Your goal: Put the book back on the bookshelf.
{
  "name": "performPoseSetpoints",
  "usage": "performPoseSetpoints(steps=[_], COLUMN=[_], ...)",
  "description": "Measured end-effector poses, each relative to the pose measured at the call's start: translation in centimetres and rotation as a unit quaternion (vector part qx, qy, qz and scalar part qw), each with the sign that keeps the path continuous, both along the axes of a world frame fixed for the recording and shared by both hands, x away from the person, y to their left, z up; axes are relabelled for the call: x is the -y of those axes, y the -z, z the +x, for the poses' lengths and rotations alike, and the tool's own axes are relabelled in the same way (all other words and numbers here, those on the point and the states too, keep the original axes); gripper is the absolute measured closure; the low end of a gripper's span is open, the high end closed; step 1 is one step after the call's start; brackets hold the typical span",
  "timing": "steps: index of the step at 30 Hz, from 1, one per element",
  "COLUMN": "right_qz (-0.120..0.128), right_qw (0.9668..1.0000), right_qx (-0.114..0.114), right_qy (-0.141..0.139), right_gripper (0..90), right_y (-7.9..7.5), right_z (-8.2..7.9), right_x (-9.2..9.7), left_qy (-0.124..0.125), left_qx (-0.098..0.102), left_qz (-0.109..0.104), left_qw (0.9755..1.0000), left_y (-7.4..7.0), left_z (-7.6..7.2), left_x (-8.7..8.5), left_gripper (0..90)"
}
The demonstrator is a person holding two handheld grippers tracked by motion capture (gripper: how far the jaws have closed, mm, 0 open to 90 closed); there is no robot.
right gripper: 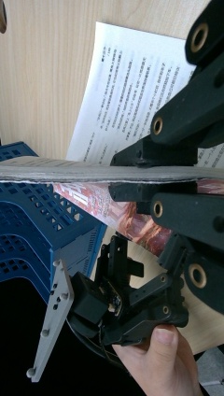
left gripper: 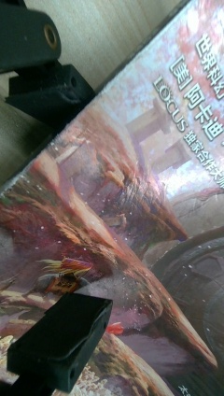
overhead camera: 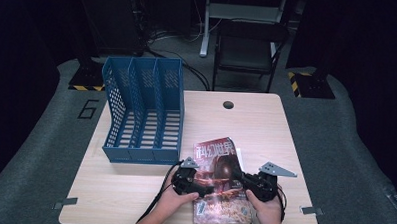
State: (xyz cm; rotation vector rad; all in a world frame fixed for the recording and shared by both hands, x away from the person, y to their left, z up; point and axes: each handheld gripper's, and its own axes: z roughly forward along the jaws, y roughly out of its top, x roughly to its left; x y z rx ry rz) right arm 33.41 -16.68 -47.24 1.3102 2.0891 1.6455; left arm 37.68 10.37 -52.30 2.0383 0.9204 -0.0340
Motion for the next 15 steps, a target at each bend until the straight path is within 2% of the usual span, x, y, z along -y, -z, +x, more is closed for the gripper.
performPoseSetpoints(steps=[5,7,10,15], right_qz=[-0.004,-0.005,-0.006,-0.012], right_qw=[1.0,0.9999,0.9999,0.9998], right_qx=[-0.007,-0.008,-0.011,-0.015], right_qy=[-0.003,-0.005,-0.004,-0.003], right_gripper=[85.6,85.5,85.5,85.5], right_y=[0.24,0.35,0.51,0.75], right_z=[0.29,0.4,0.54,0.8], right_x=[0.0,-0.03,-0.1,-0.1], left_qy=[-0.002,-0.014,-0.019,-0.023], left_qx=[0.002,-0.001,-0.017,-0.017], left_qz=[0.002,-0.002,-0.009,-0.008], left_qw=[1.0,0.9999,0.9996,0.9996], left_y=[-0.04,-0.03,-0.11,-0.13], left_z=[0.12,0.12,0.25,0.34], left_x=[-0.2,-0.24,-0.53,-0.63], left_gripper=[18.2,20.5,25.4,29.2])
